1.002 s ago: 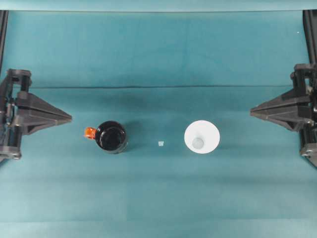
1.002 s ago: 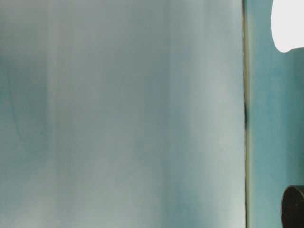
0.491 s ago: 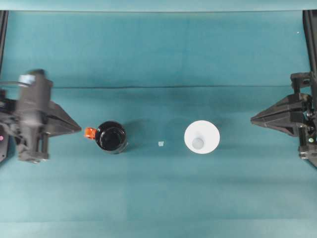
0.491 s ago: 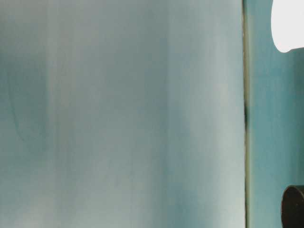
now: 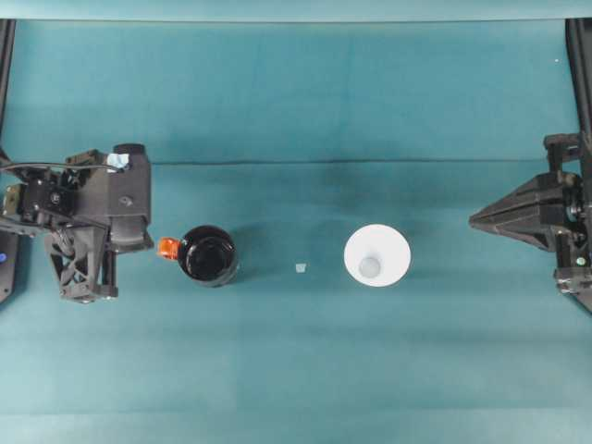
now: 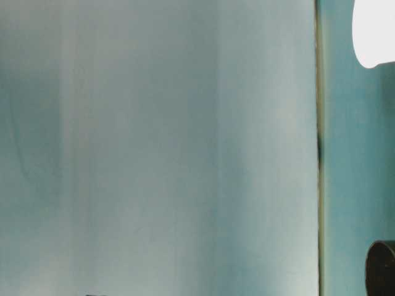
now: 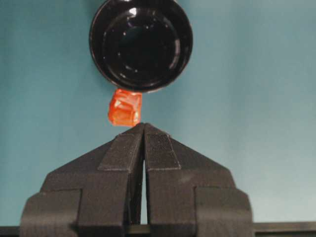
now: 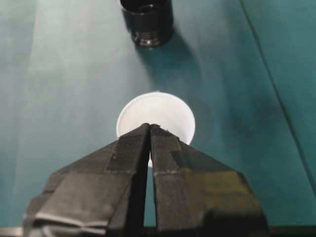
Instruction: Put the paper cup into the moved red handle cup holder.
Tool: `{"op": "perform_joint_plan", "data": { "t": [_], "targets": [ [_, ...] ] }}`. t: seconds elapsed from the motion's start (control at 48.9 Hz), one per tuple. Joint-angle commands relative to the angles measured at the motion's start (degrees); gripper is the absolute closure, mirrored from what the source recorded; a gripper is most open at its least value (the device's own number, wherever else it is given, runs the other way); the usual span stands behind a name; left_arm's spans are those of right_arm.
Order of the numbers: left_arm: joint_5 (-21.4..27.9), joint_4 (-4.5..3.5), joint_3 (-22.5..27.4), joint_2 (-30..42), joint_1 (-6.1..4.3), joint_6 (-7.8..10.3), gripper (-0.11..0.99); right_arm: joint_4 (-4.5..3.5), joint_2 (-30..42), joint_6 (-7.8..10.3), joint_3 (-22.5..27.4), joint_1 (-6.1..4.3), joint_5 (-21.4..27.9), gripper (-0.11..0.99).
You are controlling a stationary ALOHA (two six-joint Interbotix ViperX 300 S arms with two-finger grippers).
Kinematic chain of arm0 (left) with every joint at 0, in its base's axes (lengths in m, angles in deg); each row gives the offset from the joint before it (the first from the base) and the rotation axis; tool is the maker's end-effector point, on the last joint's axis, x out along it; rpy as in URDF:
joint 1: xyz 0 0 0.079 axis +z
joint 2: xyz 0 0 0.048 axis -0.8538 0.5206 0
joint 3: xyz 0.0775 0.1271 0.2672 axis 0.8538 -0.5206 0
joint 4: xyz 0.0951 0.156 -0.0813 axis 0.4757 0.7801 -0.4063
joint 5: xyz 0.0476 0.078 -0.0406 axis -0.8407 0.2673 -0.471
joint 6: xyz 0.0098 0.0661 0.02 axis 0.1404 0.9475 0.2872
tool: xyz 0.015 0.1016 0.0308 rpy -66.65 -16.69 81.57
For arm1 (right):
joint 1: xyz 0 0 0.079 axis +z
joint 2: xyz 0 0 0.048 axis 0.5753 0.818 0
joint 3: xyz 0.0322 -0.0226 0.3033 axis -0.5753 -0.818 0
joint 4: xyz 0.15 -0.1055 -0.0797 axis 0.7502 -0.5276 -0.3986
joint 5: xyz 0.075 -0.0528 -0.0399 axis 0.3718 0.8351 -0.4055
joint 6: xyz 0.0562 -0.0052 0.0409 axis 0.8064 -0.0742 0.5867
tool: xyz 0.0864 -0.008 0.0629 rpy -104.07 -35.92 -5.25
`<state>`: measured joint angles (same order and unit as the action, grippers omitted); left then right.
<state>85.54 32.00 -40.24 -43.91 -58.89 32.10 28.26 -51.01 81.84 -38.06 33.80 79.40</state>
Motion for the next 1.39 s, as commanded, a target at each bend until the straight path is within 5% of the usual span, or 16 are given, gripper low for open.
{"op": "perform_joint_plan", "data": {
  "t": [0.0,0.143,0.409,0.777,1.166,1.37],
  "targets": [
    [-0.18,0.18,0.88,0.00,0.70,0.26,0.85,0.09,0.53,0.53,1.05,-0.18,-0.18,0.95],
    [-0.62,0.26,0.18,0.00,1.58,0.26,0.85,0.09,0.53,0.53,1.05,-0.18,0.44,0.95],
    [-3.16,0.26,-0.88,1.41,1.67,0.00,0.82,0.09,0.53,0.70,0.97,-0.18,0.79,0.95],
    [-4.31,0.26,-1.41,6.50,1.67,0.35,-0.09,0.09,0.53,0.88,0.88,-0.18,0.88,0.95],
    [-11.34,0.26,-2.20,14.24,1.67,0.88,-0.09,0.09,0.53,0.88,0.79,-0.18,0.88,0.95],
    [-12.04,0.26,-2.29,17.93,2.72,1.05,-0.08,0.09,0.53,0.88,0.79,-0.18,0.88,0.95]
  ]
}}
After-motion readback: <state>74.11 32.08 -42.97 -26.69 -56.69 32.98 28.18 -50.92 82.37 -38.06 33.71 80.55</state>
